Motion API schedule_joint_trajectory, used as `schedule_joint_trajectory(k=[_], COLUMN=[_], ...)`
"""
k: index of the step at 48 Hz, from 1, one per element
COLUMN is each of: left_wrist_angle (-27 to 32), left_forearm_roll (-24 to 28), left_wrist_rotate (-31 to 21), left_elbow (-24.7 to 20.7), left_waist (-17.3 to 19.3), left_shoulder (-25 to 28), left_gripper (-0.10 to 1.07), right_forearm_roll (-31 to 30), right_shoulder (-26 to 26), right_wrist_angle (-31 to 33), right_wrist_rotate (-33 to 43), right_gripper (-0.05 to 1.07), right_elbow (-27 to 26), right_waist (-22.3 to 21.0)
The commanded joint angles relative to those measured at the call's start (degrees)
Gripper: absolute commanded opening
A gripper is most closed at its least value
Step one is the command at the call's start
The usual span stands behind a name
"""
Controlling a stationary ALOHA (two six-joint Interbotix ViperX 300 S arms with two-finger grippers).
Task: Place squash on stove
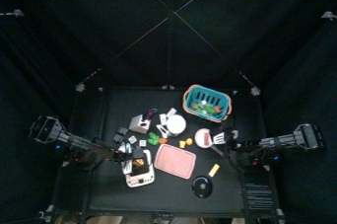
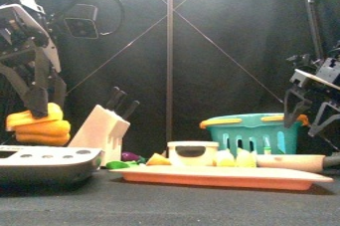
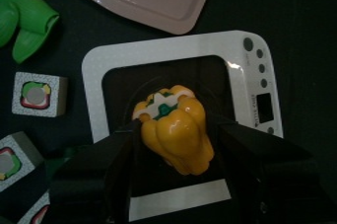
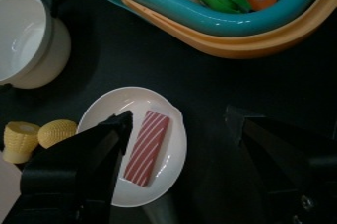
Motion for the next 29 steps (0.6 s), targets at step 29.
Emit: schedule_joint_trajectory(k=[29], left_wrist_angle=[-3.43], left_forearm_roll=[-2.46], left_wrist_rotate=[-0.09], left_elbow=[0.35], left_waist=[0.79], left_shoulder=[-0.53], left_gripper=[0.91], right_forearm_roll=[-0.18], right_shoulder=[0.09], right_wrist_angle=[0.18], right_wrist_rotate=[-0.18], right_gripper=[1.04], right_elbow=[-0.35], right_waist=[-0.97])
